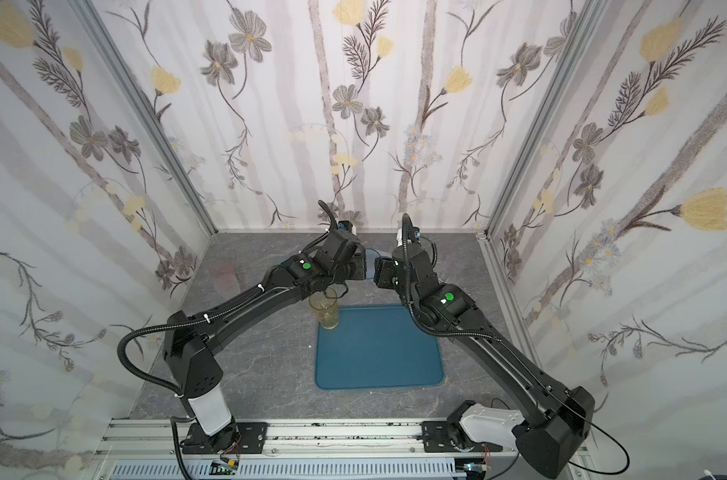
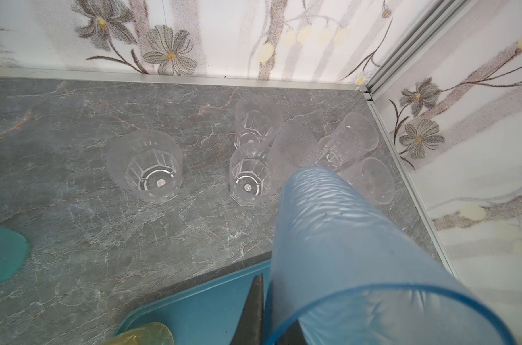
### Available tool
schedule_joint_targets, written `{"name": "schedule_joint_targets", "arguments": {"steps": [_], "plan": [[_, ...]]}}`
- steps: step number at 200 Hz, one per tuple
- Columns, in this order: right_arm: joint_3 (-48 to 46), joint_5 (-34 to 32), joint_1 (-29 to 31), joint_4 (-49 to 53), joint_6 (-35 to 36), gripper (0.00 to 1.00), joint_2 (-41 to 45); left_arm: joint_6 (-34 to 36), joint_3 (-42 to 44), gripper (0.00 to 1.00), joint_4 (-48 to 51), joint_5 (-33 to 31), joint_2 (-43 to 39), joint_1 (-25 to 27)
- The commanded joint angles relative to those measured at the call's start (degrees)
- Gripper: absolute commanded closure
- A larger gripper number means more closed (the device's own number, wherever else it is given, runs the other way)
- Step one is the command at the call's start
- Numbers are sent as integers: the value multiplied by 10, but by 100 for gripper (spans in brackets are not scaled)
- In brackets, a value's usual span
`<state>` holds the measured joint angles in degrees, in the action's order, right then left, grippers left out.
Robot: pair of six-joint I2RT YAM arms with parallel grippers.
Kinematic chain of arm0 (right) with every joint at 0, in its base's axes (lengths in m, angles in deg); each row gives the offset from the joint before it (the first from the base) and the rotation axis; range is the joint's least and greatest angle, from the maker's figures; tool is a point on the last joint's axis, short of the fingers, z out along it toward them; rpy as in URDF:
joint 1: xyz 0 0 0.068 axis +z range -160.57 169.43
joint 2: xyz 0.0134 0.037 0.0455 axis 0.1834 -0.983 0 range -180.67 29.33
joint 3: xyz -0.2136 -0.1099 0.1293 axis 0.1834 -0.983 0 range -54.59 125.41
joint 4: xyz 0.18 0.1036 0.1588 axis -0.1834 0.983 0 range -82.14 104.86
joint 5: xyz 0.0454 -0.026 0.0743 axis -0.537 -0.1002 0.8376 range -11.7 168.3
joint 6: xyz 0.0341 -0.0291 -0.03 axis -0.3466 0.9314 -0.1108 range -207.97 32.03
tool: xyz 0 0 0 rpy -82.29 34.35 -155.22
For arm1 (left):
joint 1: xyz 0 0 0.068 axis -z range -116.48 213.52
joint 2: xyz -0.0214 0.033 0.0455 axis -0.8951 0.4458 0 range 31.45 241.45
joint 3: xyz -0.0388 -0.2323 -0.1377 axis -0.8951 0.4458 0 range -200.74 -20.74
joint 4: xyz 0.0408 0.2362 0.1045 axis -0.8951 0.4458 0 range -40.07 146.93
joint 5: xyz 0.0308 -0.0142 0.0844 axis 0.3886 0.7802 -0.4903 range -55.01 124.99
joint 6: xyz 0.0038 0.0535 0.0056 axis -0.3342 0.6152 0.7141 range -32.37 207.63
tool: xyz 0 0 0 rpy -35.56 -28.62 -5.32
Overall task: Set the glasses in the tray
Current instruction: 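Lift the blue cup with the left gripper while the right gripper reaches it, then close the right gripper on the blue cup while the left gripper opens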
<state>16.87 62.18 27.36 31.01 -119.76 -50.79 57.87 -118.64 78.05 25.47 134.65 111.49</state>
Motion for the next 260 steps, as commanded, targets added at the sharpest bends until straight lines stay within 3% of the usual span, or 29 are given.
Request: {"name": "schedule_joint_targets", "arguments": {"steps": [1, 78, 125, 151, 230, 260], "plan": [[6, -50, 0, 5, 20, 45, -23, -15, -15, 100, -14, 13, 8, 5], [25, -177, 1, 30, 56, 81, -90, -41, -42, 100, -16, 55, 32, 13], [25, -184, 1, 30, 68, 93, -96, -33, -66, 99, -15, 88, 40, 14], [24, -174, 0, 31, 75, 100, -94, -23, -78, 92, -15, 111, 46, 14], [18, -108, -26, 61, 84, 100, -78, 14, -73, 61, -14, 139, 8, -1], [25, -62, -38, 88, 92, 100, -79, 33, -45, 55, -15, 119, -30, -11]]}}
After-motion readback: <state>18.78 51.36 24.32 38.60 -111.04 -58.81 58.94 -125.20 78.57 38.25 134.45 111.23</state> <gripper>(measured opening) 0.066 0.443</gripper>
